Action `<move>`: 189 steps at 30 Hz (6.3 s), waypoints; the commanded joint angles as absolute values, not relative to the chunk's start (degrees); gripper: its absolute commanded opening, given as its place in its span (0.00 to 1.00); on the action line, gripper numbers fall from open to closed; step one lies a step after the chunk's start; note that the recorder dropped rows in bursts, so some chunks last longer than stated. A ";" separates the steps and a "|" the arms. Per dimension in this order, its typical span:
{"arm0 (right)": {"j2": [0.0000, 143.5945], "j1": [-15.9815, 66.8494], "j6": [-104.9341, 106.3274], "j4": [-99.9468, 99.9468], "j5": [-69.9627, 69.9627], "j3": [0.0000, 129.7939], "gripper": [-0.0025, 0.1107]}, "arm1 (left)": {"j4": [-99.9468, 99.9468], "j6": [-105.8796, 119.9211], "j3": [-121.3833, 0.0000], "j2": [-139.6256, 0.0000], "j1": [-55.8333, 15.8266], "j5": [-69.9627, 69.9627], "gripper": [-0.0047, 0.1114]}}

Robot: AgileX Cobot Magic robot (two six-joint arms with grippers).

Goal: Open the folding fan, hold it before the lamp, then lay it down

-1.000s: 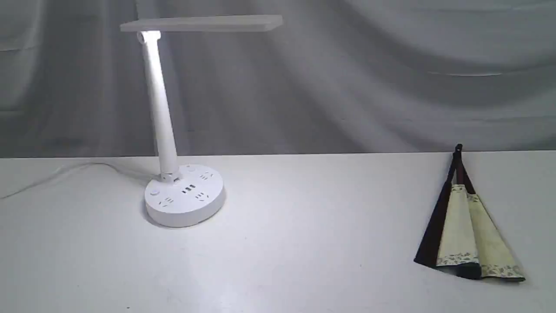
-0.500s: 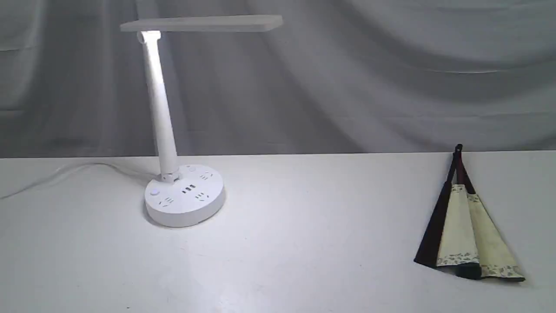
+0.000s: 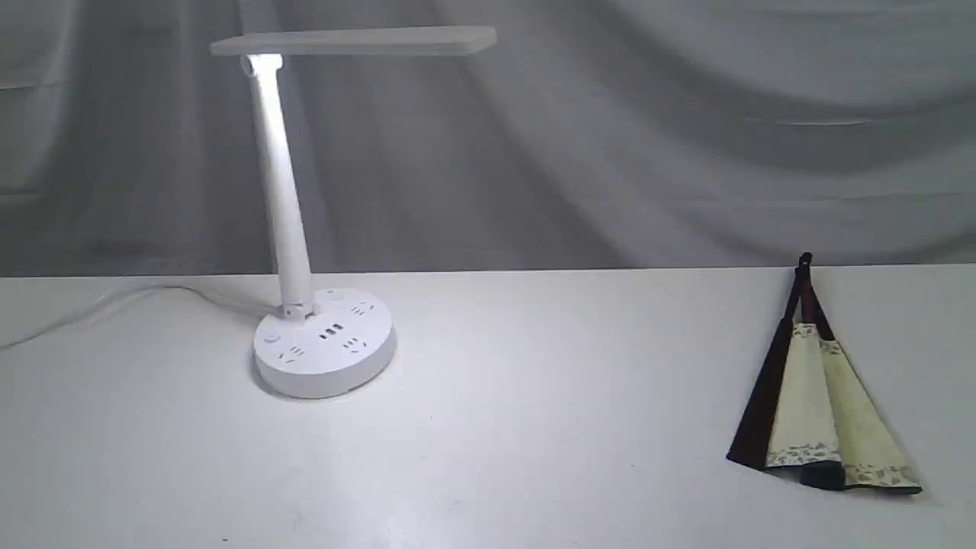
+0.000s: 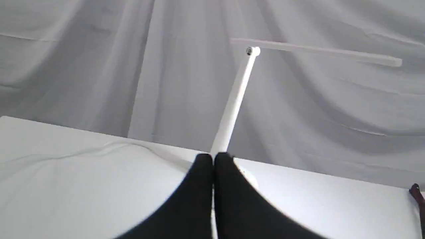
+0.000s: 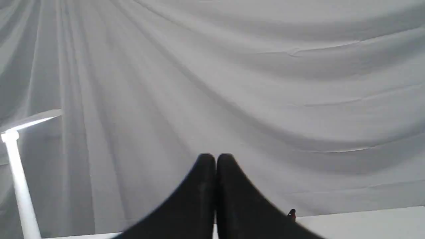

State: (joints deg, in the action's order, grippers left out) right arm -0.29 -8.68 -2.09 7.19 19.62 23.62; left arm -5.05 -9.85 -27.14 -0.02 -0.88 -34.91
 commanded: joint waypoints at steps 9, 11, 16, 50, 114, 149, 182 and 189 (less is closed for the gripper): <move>4.38 -8.51 -1.72 7.41 25.24 24.81 0.02 | -3.97 -10.09 -32.10 -3.41 -0.97 -38.59 0.04; 5.80 -8.51 -1.72 7.27 24.97 24.81 0.02 | -3.69 -10.09 -32.57 -6.08 -0.97 -41.02 0.04; 9.91 -8.51 -1.72 7.27 23.57 24.81 0.02 | -3.72 -8.41 -35.63 -13.81 -0.97 -41.74 0.04; 68.64 -8.51 1.29 8.74 30.96 55.02 0.52 | -7.75 4.73 -42.29 -65.15 -0.97 -31.00 0.27; 117.51 -8.51 5.64 5.68 25.96 71.86 0.61 | -22.11 16.70 -45.67 -84.97 -0.97 -30.35 0.27; 117.40 -8.31 65.00 15.59 51.81 71.86 0.51 | -22.11 16.70 -45.67 -84.97 -0.97 -28.27 0.27; 116.28 -2.44 34.15 34.62 26.25 71.86 0.60 | -22.11 16.70 -45.67 -84.97 -0.97 -28.19 0.27; 117.07 1.36 35.29 20.65 23.96 71.86 0.59 | -22.11 16.70 -45.67 -84.97 -0.97 -28.19 0.27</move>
State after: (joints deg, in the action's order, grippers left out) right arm 117.21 1.04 35.01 24.07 25.22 72.11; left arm -21.63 17.34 -45.26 -84.88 -0.88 -28.81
